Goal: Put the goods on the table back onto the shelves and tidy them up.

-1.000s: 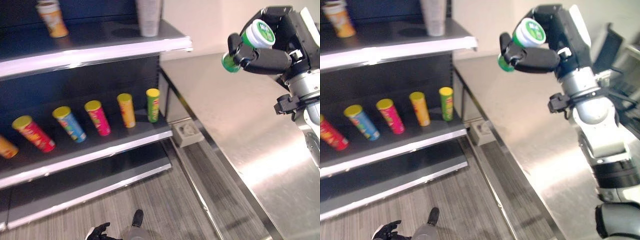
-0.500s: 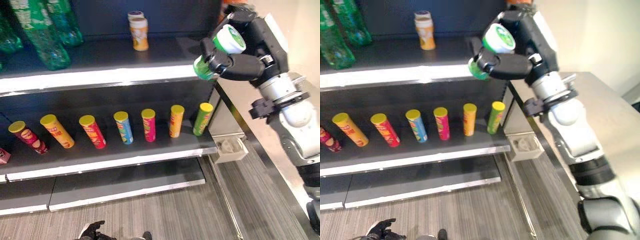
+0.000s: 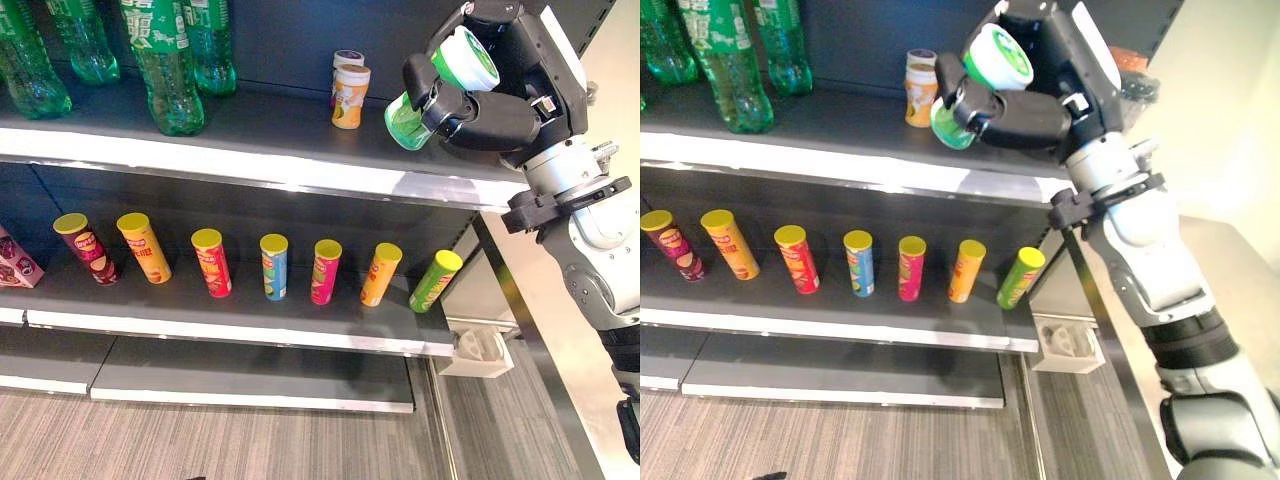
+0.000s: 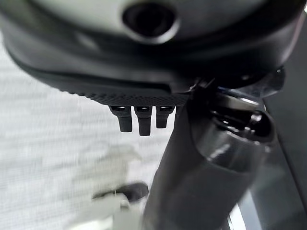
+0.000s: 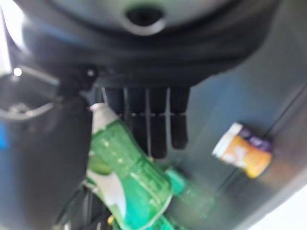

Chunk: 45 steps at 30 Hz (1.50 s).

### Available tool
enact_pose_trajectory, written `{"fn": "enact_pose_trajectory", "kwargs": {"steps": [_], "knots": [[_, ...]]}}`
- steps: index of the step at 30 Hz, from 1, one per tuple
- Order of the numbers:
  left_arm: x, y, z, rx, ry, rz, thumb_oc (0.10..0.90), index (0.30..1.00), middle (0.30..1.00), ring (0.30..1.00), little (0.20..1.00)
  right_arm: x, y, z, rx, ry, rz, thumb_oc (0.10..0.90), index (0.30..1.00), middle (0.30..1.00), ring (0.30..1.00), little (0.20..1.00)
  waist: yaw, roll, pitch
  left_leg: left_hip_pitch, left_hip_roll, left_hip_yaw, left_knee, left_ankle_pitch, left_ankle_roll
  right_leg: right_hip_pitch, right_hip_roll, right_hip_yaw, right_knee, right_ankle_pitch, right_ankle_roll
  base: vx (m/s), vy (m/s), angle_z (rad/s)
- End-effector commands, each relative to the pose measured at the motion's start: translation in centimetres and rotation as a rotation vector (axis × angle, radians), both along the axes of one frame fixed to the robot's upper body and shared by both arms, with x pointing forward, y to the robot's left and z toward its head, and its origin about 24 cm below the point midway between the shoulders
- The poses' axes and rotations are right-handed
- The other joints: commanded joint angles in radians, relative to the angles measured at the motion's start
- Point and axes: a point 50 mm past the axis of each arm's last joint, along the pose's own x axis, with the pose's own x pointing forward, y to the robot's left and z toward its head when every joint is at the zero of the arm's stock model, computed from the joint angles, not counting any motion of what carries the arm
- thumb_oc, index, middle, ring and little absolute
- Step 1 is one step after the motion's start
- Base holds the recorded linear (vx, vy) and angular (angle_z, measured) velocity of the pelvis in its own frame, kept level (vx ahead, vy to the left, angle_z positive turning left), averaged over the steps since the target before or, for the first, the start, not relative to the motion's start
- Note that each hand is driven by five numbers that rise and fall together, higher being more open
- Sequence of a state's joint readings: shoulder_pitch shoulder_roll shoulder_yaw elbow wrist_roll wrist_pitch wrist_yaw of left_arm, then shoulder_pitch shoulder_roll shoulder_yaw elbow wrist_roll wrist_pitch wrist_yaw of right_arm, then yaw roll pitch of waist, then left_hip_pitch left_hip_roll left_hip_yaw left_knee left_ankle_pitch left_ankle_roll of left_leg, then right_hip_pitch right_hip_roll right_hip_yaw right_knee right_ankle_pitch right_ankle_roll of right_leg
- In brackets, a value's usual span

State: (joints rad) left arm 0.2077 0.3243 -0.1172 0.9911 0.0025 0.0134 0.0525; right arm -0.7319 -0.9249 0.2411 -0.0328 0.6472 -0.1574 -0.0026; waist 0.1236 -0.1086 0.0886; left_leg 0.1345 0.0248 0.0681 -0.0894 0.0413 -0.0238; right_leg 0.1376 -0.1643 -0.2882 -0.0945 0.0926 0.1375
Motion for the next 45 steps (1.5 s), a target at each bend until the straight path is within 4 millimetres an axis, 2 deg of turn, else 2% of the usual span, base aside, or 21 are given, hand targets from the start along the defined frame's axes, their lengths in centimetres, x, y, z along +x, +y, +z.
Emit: {"fn": "enact_pose_trajectory", "kwargs": {"steps": [1, 7, 8, 9, 25, 33, 45], "knots": [[2.6, 1.2, 0.9, 0.043, -0.071, -0.074, 0.800, 0.900, 0.900, 0.900, 0.900, -1.0, 0.1, 5.6, 0.004, -0.181, 0.019, 0.400, 0.300, 0.300, 0.300, 0.300, 0.014, 0.001, -0.051, -0.028, 0.063, -0.006, 0.007, -0.054, -0.088, 0.008, -0.050, -0.049, 0.016, -0.067, 0.047, 0.02, -0.015, 0.07], [2.2, 1.6, 1.0, 0.051, -0.059, -0.086, 0.800, 0.900, 0.900, 0.900, 0.900, 0.8, -0.8, 6.8, -0.117, -0.104, -0.056, 0.400, 0.300, 0.300, 0.300, 0.300, 0.027, -0.017, -0.049, -0.030, 0.064, -0.019, 0.009, -0.053, -0.090, 0.012, -0.054, -0.076, 0.023, -0.068, 0.046, 0.02, -0.007, 0.09], [2.0, 2.1, 1.0, 0.061, -0.051, -0.084, 0.800, 0.900, 0.900, 0.900, 0.900, 2.0, -1.5, 7.4, -0.181, -0.065, -0.132, 0.400, 0.300, 0.300, 0.300, 0.300, 0.036, -0.026, -0.046, -0.034, 0.062, -0.025, 0.011, -0.052, -0.091, 0.014, -0.059, -0.090, 0.029, -0.068, 0.048, 0.04, -0.004, 0.13], [2.2, 2.2, 1.1, 0.065, -0.058, -0.084, 0.800, 0.900, 0.900, 0.900, 0.900, 2.4, -1.7, 7.7, -0.180, -0.063, -0.149, 0.400, 0.300, 0.300, 0.300, 0.300, 0.039, -0.028, -0.044, -0.036, 0.061, -0.028, 0.011, -0.052, -0.091, 0.014, -0.062, -0.094, 0.030, -0.067, 0.048, 0.03, 0.000, 0.07], [2.6, 2.0, 1.1, 0.056, -0.073, -0.063, 0.800, 0.900, 0.900, 0.900, 0.900, 3.9, -1.7, 7.4, -0.129, -0.028, -0.192, 0.400, 0.300, 0.300, 0.300, 0.300, 0.059, -0.040, -0.036, -0.046, 0.052, -0.043, 0.014, -0.058, -0.082, 0.012, -0.077, -0.120, 0.046, -0.066, 0.052, 0.01, 0.004, 0.06], [2.5, 2.1, 1.2, 0.055, -0.078, -0.063, 0.800, 0.900, 0.900, 0.900, 0.900, 4.2, -1.1, 7.1, -0.168, -0.008, -0.184, 0.400, 0.300, 0.300, 0.300, 0.300, 0.065, -0.046, -0.032, -0.044, 0.048, -0.044, 0.014, -0.062, -0.079, 0.008, -0.084, -0.124, 0.055, -0.064, 0.055, 0.01, 0.008, 0.04], [2.9, 2.2, 1.3, 0.055, -0.095, -0.046, 0.800, 0.900, 0.900, 0.900, 0.900, 4.5, -0.8, 6.9, -0.220, 0.011, -0.190, 0.400, 0.300, 0.300, 0.300, 0.300, 0.078, -0.070, -0.020, -0.053, 0.046, -0.052, 0.017, -0.062, -0.076, 0.003, -0.090, -0.135, 0.064, -0.061, 0.058, 0.00, 0.001, 0.00]]}}
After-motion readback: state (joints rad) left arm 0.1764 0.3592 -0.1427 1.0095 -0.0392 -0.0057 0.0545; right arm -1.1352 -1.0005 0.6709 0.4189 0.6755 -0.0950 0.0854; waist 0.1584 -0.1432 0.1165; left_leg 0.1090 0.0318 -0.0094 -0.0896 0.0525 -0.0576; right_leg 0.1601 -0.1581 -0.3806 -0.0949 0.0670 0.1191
